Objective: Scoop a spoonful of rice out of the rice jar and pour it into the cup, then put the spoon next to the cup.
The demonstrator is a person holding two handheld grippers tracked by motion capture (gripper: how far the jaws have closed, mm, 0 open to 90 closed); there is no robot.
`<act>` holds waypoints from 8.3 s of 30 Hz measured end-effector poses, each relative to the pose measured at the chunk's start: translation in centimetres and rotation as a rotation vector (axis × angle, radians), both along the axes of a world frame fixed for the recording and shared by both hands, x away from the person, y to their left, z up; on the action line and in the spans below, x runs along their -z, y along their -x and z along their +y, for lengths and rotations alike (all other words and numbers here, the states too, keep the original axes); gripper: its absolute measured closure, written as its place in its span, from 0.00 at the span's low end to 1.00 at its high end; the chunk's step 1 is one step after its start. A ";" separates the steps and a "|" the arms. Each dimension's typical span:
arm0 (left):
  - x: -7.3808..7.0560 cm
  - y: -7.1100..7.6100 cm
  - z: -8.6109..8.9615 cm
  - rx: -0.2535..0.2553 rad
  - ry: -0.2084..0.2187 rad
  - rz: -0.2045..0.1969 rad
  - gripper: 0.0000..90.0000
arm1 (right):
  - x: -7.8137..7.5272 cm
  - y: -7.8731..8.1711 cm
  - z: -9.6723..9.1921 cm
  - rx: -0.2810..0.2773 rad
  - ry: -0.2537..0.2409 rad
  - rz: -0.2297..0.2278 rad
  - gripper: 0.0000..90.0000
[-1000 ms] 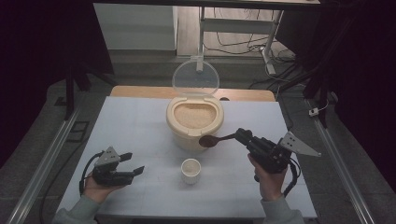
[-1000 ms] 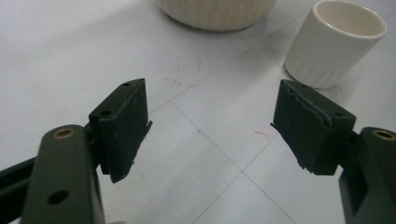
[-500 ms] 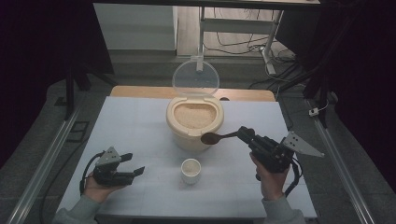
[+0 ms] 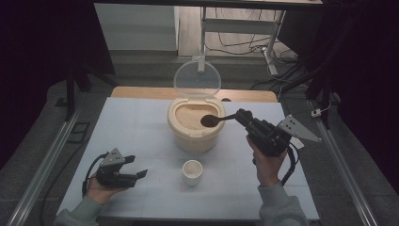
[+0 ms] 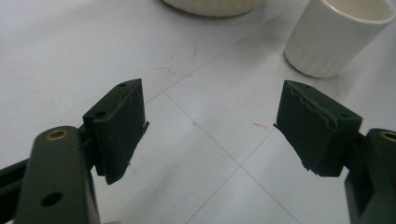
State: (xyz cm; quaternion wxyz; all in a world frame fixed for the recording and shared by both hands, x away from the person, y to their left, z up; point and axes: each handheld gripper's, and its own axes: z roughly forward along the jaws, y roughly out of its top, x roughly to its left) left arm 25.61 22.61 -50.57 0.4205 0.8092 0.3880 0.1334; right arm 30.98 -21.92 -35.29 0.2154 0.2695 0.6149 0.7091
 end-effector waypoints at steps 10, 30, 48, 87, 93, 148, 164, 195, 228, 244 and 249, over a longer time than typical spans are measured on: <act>0.0 0.0 0.0 0.004 0.002 0.003 0.26 | -0.4 -2.7 1.9 0.067 0.036 0.011 0.93; 0.2 -0.1 -0.1 0.010 -0.004 0.018 0.26 | 1.7 -7.0 5.0 0.242 0.244 0.097 0.93; 0.3 -0.1 -0.1 0.011 -0.010 0.019 0.26 | 4.5 -9.5 4.4 0.184 0.055 0.314 0.93; 0.4 -0.1 -0.2 0.014 -0.022 0.018 0.25 | 6.1 -9.9 0.9 0.146 -0.335 0.622 0.93; 0.4 -0.1 -0.3 0.014 -0.023 0.017 0.26 | 6.3 -10.0 0.4 0.133 -0.407 0.667 0.93; 0.4 -0.1 -0.4 0.023 -0.034 0.020 0.26 | 7.4 -2.3 -1.7 -0.119 -0.373 0.807 0.93; 0.5 -0.2 -0.4 0.027 -0.038 0.029 0.26 | 8.3 -1.8 -0.5 -0.067 -0.160 0.765 0.93; 0.6 -0.3 -0.6 0.029 -0.049 0.033 0.26 | 5.5 1.3 -0.7 -0.073 0.051 0.378 0.93; 0.6 -0.3 -0.4 0.028 -0.043 0.029 0.26 | 4.4 0.5 -3.4 -0.141 0.265 0.427 0.93; 0.6 -0.3 -0.4 0.036 -0.050 0.031 0.26 | 4.8 0.4 -1.5 -0.236 0.380 0.514 0.93; 0.6 -0.2 -0.4 0.038 -0.050 0.033 0.26 | 5.3 0.3 -0.8 -0.269 0.413 0.543 0.93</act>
